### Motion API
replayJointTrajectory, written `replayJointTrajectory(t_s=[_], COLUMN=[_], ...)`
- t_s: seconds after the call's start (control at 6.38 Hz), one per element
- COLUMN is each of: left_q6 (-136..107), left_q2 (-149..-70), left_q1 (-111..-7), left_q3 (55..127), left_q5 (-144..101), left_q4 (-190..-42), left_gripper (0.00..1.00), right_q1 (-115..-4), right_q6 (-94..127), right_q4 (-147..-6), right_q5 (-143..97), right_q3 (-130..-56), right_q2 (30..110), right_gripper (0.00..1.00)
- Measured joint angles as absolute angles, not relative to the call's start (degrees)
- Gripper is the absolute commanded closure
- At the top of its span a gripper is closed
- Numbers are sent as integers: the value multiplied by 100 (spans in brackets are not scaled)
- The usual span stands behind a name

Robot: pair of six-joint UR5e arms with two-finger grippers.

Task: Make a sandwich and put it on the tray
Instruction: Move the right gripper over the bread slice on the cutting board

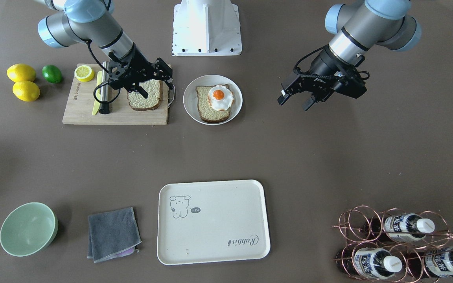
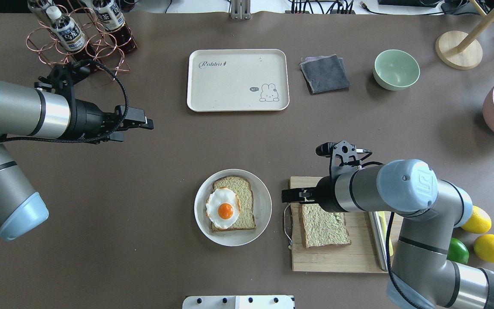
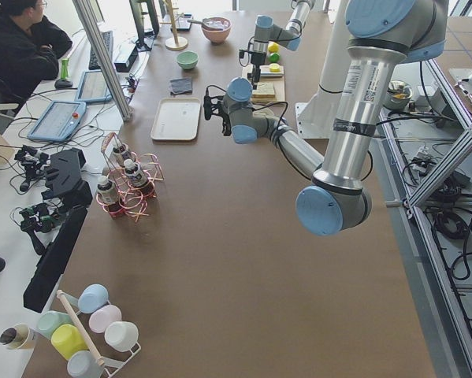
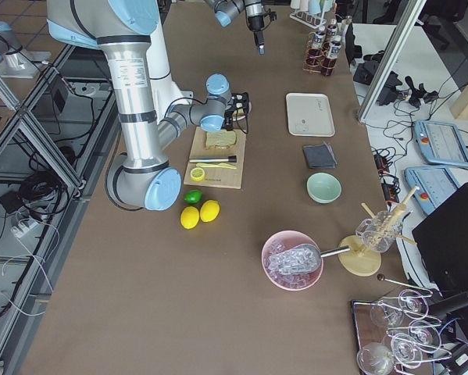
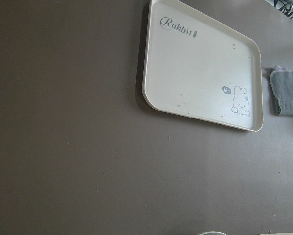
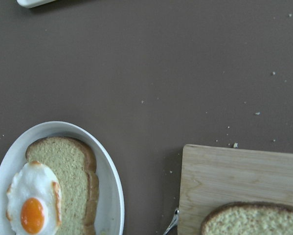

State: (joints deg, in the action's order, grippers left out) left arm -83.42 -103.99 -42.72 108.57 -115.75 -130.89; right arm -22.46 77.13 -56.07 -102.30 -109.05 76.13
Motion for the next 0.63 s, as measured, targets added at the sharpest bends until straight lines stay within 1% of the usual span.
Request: replayJointTrajectory(t_s=[0.16, 0.31, 0.63], left_q6=[-8341, -8343, -8345], left_q2=[-10395, -10391, -10383], left_q1=[-4269, -4265, -4246], left_q3=[10859, 10862, 10863], left_q5=[-11575, -11575, -11573], left_q4=[-13093, -13095, -13096], left_gripper=[2, 2, 2], right_q1=[-2095, -2111, -2388], right_q6=[7809, 7875, 7858], right_q4=[-5691, -5722, -5738], right_q5=[-10076, -10064, -10396], right_q3=[-10913, -10939, -11037], right_q2=[7557, 7597, 7949], right_gripper=[6, 6, 5])
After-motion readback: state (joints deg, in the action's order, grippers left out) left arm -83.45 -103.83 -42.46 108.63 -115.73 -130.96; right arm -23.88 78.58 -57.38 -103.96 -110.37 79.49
